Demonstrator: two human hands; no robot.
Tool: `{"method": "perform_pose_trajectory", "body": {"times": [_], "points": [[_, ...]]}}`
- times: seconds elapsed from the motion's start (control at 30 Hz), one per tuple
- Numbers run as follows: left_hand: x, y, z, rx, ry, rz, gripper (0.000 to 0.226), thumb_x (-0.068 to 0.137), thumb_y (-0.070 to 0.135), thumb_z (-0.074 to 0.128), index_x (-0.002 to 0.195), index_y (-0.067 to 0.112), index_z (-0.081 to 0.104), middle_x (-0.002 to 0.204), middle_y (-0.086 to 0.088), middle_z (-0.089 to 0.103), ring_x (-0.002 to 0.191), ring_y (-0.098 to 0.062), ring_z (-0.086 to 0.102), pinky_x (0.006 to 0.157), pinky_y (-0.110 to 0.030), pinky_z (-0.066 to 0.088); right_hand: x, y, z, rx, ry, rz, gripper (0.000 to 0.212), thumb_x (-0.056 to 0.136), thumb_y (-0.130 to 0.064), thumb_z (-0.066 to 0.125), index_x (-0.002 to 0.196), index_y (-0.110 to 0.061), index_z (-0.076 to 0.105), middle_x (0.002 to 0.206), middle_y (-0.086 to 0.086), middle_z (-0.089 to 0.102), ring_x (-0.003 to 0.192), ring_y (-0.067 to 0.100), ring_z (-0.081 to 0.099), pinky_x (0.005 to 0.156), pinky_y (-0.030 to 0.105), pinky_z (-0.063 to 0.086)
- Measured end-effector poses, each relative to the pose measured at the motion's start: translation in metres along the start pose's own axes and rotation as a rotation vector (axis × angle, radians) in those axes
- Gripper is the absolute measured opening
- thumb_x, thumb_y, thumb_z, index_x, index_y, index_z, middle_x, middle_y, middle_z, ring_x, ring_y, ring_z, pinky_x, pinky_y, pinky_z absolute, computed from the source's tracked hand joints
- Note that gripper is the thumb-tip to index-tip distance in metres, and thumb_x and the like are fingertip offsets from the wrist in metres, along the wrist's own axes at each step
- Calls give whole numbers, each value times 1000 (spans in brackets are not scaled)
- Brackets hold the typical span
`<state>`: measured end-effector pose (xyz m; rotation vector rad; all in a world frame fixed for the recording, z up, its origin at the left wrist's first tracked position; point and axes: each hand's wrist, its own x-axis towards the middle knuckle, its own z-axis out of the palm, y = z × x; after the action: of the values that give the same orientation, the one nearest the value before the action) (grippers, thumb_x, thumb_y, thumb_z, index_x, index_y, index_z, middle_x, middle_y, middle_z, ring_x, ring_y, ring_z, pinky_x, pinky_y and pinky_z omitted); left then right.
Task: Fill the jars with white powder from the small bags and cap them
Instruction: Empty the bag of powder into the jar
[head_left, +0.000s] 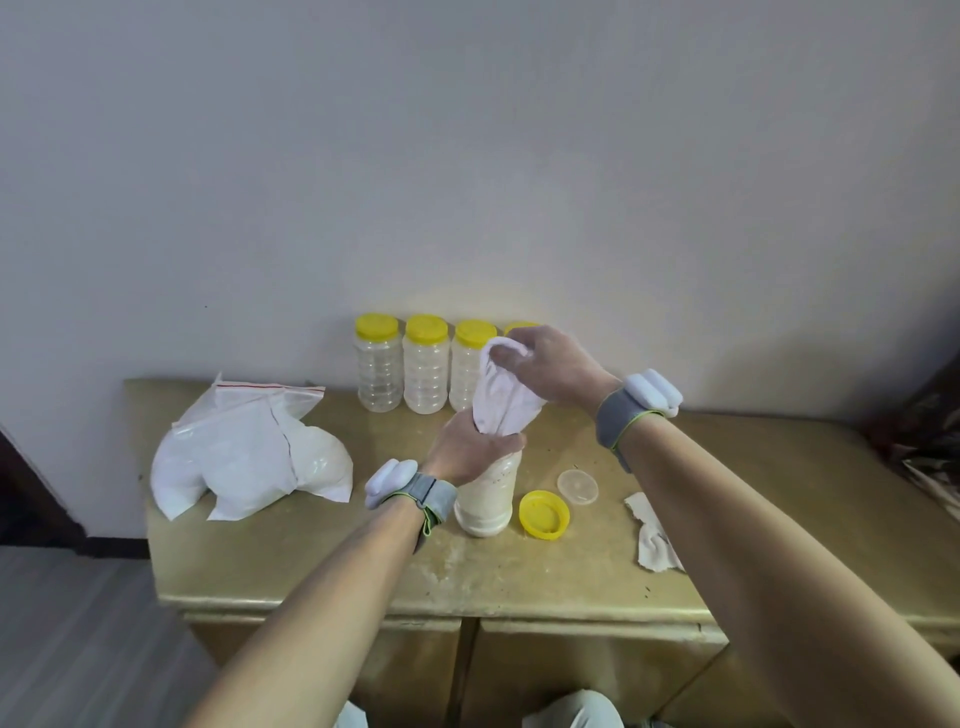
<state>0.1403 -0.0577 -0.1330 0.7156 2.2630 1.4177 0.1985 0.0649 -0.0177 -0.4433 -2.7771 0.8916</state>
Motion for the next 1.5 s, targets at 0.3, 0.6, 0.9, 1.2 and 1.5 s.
{"method": "perform_pose_trajectory", "body": {"times": [0.3,0.6,0.9,1.2,1.5], "points": [[0,-2,-4,-18,-19,-25,55,63,53,74,108,22,70,104,4,72,98,-17,65,80,-32,53,2,-5,-3,32,14,-16,21,92,-37,65,79,-22,61,72,-5,57,74,17,56,58,26,39],[0,3,2,26,-20,-39,50,60,54,70,96,20,71,95,2,72,94,-20,66,80,-36,54,3,-1,-10,-5,56,-57,7,97,-27,57,91,-26,61,93,-1,63,86,18,58,63,24,40],[-5,8,1,28,-18,-43,60,61,54,71,110,20,69,105,3,70,99,-19,64,84,-35,53,2,0,-12,16,59,-61,9,95,-31,60,94,-23,64,83,-3,59,81,19,56,59,23,41],[-3,8,-2,-10,-58,-35,62,64,52,78,118,24,67,111,7,70,103,-14,64,86,-33,52,-7,2,-23,-160,-24,1,13,92,-17,62,98,-11,71,92,9,69,86,27,63,72,33,50],[4,20,-21,-155,-266,-158,77,48,30,89,119,21,58,119,-1,67,111,-20,61,100,-35,46,-10,19,-33,-29,-10,45,25,87,-22,72,111,-21,65,101,8,69,81,19,62,77,33,50]]}}
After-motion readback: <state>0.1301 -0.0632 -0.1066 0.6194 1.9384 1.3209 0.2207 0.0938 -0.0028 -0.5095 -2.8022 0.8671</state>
